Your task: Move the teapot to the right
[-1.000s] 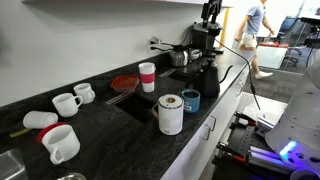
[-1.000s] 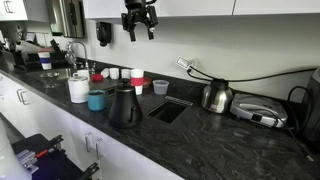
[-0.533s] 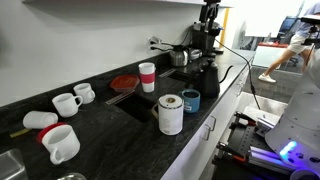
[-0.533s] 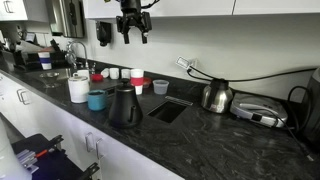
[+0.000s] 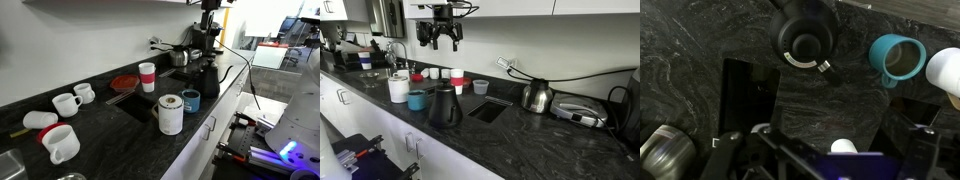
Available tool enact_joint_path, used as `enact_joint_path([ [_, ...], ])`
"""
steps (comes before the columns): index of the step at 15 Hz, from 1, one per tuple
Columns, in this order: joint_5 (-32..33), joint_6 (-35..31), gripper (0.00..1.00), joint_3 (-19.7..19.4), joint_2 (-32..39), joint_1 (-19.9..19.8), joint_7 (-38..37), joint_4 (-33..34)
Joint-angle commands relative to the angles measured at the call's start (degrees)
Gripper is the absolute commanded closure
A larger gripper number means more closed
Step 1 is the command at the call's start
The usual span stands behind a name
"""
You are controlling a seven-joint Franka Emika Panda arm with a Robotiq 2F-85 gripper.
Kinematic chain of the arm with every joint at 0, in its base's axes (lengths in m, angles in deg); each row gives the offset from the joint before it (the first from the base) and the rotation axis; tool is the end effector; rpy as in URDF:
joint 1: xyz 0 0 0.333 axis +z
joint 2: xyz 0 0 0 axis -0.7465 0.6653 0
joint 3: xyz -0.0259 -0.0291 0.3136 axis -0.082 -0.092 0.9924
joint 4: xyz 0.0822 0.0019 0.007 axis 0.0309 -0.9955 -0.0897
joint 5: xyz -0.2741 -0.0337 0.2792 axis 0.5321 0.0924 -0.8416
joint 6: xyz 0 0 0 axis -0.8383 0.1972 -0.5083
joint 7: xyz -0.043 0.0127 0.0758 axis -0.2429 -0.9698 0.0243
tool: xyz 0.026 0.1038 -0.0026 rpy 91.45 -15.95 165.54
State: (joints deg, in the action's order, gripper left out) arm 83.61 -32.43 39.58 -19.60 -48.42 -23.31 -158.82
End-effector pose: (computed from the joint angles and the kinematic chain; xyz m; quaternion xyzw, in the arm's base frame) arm 0.4154 -0.0637 0.5324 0.9913 0.1272 0.0310 0.0112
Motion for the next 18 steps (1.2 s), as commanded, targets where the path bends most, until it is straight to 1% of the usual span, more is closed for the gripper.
enact_joint_path([
  [1,-0.04,0.09,0.0,0.1,0.03,-0.1,0.09,0.08],
  [4,-0.76,0.52,0.0,0.02,0.26,0.35,0.7,-0.42],
  [7,-0.54,0.0,0.0,0.38,1.02,1.5,2.66,-3.13],
  [12,-0.45,0.2,0.0,0.74,3.29,4.41,9.51,-5.15],
  [14,-0.2,1.15,0.0,0.54,3.8,5.27,13.67,-5.75],
  [16,-1.92,-0.03,0.0,0.39,3.95,6.13,16.83,-7.29],
  [18,-2.13,-0.56,0.0,0.97,4.85,6.54,18.81,-8.32],
])
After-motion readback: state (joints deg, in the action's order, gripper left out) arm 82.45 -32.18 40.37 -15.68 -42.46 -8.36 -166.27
